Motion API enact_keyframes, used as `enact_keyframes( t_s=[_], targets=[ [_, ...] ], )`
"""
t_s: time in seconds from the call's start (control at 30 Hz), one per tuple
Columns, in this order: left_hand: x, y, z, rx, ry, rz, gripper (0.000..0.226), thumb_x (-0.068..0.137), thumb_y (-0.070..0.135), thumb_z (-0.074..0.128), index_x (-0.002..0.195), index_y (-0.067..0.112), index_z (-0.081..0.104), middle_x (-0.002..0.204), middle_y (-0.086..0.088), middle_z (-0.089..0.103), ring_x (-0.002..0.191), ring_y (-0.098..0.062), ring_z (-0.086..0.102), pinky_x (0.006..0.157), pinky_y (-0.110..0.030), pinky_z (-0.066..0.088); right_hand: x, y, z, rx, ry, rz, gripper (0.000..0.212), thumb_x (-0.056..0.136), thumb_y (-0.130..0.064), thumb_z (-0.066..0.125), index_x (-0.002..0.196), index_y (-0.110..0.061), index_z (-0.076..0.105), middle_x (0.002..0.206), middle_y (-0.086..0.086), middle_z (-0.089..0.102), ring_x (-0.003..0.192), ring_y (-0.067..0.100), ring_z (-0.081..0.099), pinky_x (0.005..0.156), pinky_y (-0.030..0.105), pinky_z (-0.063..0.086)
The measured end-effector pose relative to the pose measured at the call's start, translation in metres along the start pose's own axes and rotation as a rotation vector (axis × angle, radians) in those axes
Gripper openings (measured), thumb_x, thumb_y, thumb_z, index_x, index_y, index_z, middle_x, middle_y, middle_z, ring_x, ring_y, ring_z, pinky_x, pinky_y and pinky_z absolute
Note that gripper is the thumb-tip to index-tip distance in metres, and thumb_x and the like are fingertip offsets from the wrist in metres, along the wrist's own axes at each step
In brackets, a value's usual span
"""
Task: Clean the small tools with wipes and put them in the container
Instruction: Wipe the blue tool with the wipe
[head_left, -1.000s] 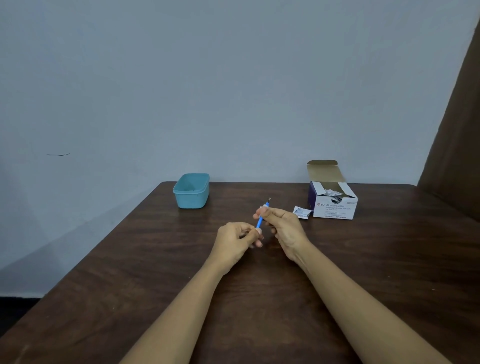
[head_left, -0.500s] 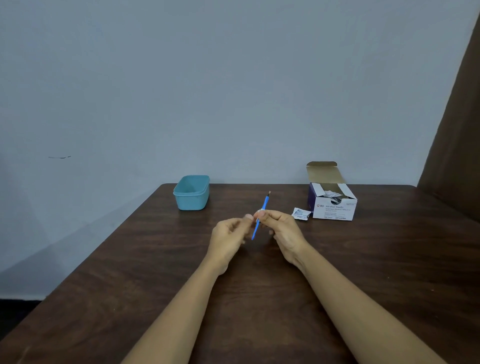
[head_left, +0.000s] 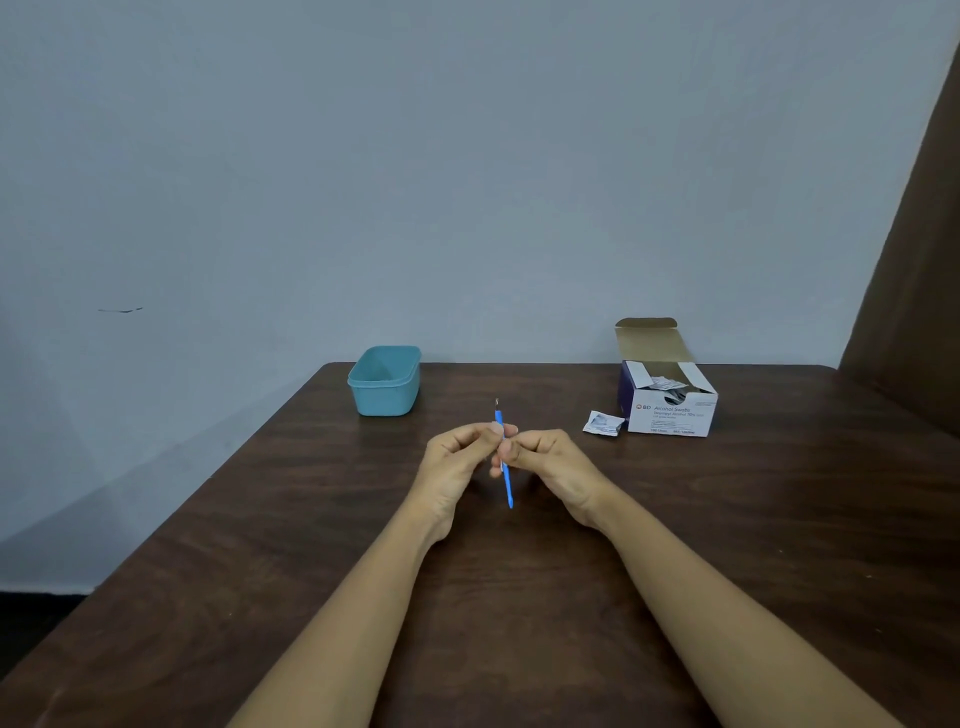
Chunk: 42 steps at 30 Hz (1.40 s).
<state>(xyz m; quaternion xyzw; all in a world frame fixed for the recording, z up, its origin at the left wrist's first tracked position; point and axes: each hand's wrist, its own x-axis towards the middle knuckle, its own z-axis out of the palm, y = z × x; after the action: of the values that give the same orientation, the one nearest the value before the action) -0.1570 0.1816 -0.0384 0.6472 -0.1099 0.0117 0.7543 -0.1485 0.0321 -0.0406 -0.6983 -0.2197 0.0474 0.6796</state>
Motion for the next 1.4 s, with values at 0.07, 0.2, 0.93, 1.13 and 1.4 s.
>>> enact_keyframes(
  t_s=[0.07, 0.2, 0.93, 1.13, 1.4],
  targets=[
    [0.001, -0.001, -0.001, -0.022, 0.021, -0.005, 0.027, 0.088, 0.020, 0.064, 0.104, 0.000, 0.071, 0.076, 0.008, 0.071, 0.077, -0.003, 0.064, 0.083, -0.025, 0.048, 0.000, -0.001, 0.001, -0.018, -0.014, 0.000, 0.023, 0.092, -0.021, 0.058, 0.077, -0.009, 0.072, 0.078, -0.004, 0.071, 0.090, 0.003, 0.064, 0.086, 0.011, 0.043],
    [0.002, -0.002, -0.003, -0.093, 0.068, -0.022, 0.015, 0.090, 0.017, 0.062, 0.092, 0.009, 0.075, 0.087, 0.000, 0.073, 0.073, -0.007, 0.061, 0.072, -0.023, 0.049, 0.000, -0.004, -0.001, -0.046, -0.055, 0.029, 0.015, 0.090, -0.015, 0.062, 0.081, -0.009, 0.072, 0.080, 0.003, 0.072, 0.090, 0.003, 0.065, 0.083, 0.011, 0.045],
    [0.016, 0.005, -0.019, -0.451, 0.221, -0.177, 0.019, 0.096, 0.016, 0.053, 0.085, 0.015, 0.069, 0.087, 0.003, 0.062, 0.083, -0.010, 0.055, 0.087, -0.029, 0.046, 0.001, -0.001, -0.002, -0.024, -0.116, 0.105, 0.010, 0.084, -0.005, 0.069, 0.077, -0.011, 0.072, 0.083, 0.011, 0.071, 0.080, 0.011, 0.069, 0.085, 0.024, 0.052],
    [0.022, 0.006, -0.022, -0.597, 0.237, -0.234, 0.011, 0.094, 0.022, 0.058, 0.091, 0.018, 0.067, 0.097, 0.006, 0.070, 0.088, -0.009, 0.058, 0.086, -0.030, 0.047, 0.004, 0.003, 0.001, -0.040, 0.027, 0.049, 0.010, 0.083, -0.014, 0.072, 0.084, -0.004, 0.074, 0.076, 0.000, 0.073, 0.088, 0.005, 0.067, 0.085, 0.015, 0.048],
    [0.028, 0.006, -0.026, -0.648, 0.221, -0.247, 0.009, 0.092, 0.025, 0.060, 0.093, 0.022, 0.068, 0.094, 0.010, 0.073, 0.088, -0.007, 0.060, 0.082, -0.028, 0.047, 0.009, 0.010, 0.002, 0.012, 0.170, 0.026, 0.014, 0.085, -0.020, 0.070, 0.095, -0.011, 0.072, 0.082, 0.009, 0.075, 0.081, 0.014, 0.062, 0.070, 0.017, 0.047]
  ],
)
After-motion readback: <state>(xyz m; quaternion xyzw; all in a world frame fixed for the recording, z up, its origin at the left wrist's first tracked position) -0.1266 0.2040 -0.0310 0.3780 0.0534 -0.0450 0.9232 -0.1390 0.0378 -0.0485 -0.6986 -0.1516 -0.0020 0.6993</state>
